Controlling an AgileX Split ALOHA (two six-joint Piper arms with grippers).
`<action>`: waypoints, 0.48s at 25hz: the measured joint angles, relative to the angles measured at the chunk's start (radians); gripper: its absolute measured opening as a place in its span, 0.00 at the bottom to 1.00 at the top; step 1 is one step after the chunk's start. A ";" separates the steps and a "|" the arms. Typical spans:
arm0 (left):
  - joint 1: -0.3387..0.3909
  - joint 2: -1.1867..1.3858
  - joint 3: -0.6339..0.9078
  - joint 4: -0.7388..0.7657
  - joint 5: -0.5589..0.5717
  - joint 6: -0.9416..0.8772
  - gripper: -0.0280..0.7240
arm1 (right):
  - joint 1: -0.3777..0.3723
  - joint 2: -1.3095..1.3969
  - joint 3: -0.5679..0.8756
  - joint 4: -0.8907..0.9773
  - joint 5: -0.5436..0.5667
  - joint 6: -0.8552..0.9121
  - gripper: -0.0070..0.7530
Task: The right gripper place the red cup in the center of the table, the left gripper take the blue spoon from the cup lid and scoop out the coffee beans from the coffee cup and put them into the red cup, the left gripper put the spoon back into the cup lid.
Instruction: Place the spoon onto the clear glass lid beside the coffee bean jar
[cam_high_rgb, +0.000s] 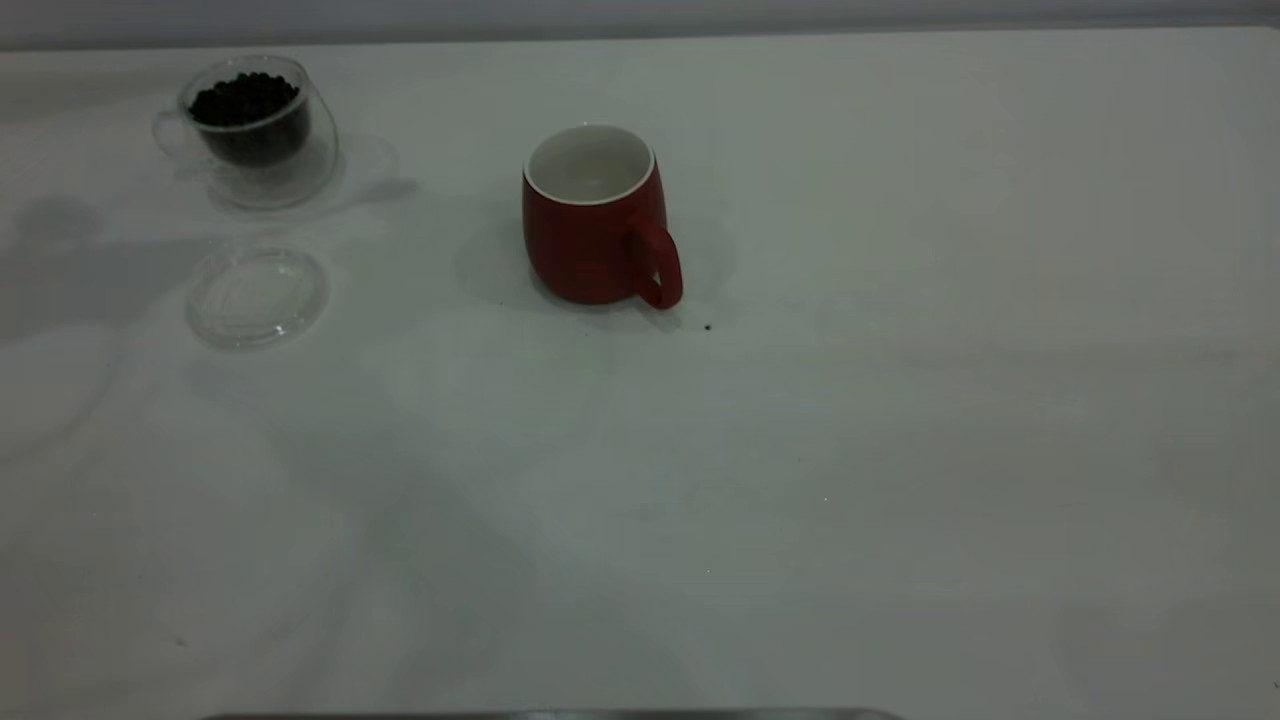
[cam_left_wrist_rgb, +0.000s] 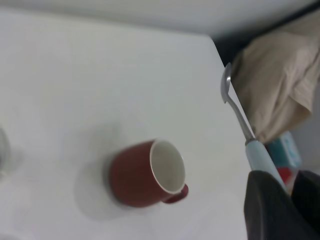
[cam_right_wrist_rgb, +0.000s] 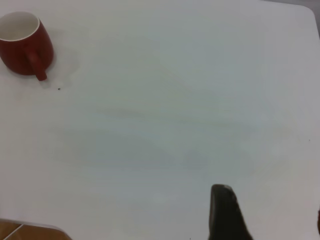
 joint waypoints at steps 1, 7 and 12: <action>0.022 -0.039 0.000 0.015 0.002 -0.019 0.20 | 0.000 0.000 0.000 0.000 0.000 0.000 0.62; 0.077 -0.200 0.003 0.210 0.003 -0.147 0.20 | 0.000 0.000 0.000 0.000 0.000 0.000 0.62; 0.078 -0.233 0.122 0.252 0.003 -0.124 0.20 | 0.000 0.000 0.000 0.000 0.000 0.000 0.62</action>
